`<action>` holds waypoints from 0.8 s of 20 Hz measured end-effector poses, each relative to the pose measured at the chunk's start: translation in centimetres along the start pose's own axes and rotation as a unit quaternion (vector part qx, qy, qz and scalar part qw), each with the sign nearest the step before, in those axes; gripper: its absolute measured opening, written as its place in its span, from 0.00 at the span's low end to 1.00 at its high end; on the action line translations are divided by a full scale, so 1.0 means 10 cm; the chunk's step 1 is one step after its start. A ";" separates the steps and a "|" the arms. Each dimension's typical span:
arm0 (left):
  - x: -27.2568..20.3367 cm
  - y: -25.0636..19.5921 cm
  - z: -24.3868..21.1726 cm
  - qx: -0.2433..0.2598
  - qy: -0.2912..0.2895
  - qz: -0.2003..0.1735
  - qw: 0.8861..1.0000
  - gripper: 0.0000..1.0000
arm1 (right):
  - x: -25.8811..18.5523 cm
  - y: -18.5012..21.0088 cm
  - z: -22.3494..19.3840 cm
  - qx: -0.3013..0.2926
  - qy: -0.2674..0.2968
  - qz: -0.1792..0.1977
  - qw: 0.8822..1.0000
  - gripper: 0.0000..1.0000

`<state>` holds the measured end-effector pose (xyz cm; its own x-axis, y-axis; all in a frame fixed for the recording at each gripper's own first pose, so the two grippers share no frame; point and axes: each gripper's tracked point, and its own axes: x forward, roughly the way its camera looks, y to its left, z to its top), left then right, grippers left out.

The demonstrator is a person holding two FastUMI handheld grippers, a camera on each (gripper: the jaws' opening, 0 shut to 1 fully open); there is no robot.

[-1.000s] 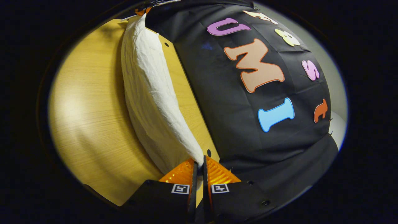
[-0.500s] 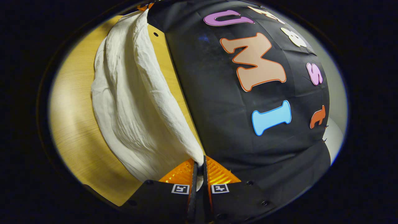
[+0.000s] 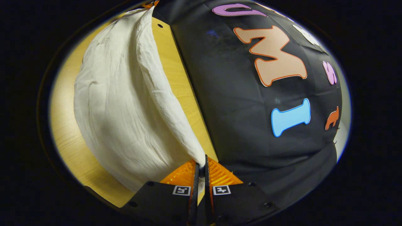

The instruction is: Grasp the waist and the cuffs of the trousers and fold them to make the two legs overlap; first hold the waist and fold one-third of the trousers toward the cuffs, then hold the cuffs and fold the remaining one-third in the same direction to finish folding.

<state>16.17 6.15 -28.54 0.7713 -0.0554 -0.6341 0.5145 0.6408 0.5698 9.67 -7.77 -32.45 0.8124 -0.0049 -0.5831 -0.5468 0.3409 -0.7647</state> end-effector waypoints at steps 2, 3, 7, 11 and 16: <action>0.12 -0.05 -0.01 -0.003 0.009 0.001 1.000 0.00 | 0.16 0.10 -0.04 0.019 0.008 0.011 1.000 0.11; 0.19 -0.07 -0.01 -0.002 0.014 -0.001 1.000 0.00 | 0.24 0.15 -0.03 0.032 0.010 0.017 0.999 0.13; 0.29 -0.12 0.06 -0.008 0.014 0.003 1.000 0.00 | 0.47 0.22 0.01 0.105 0.018 0.023 0.994 0.17; 0.19 -0.21 0.26 -0.037 -0.008 -0.004 0.999 0.94 | 0.37 0.13 0.15 0.179 -0.004 0.009 0.984 0.98; -0.15 -0.28 0.61 -0.113 -0.051 0.002 0.992 0.95 | 0.05 0.04 0.07 0.298 0.001 -0.007 0.955 0.98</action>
<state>15.81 -0.25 -25.98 0.8131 -0.1221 -0.5692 0.4229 0.7959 0.4333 9.97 -6.96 -32.87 0.8178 -0.0141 -0.5754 -0.3239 0.8150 -0.4804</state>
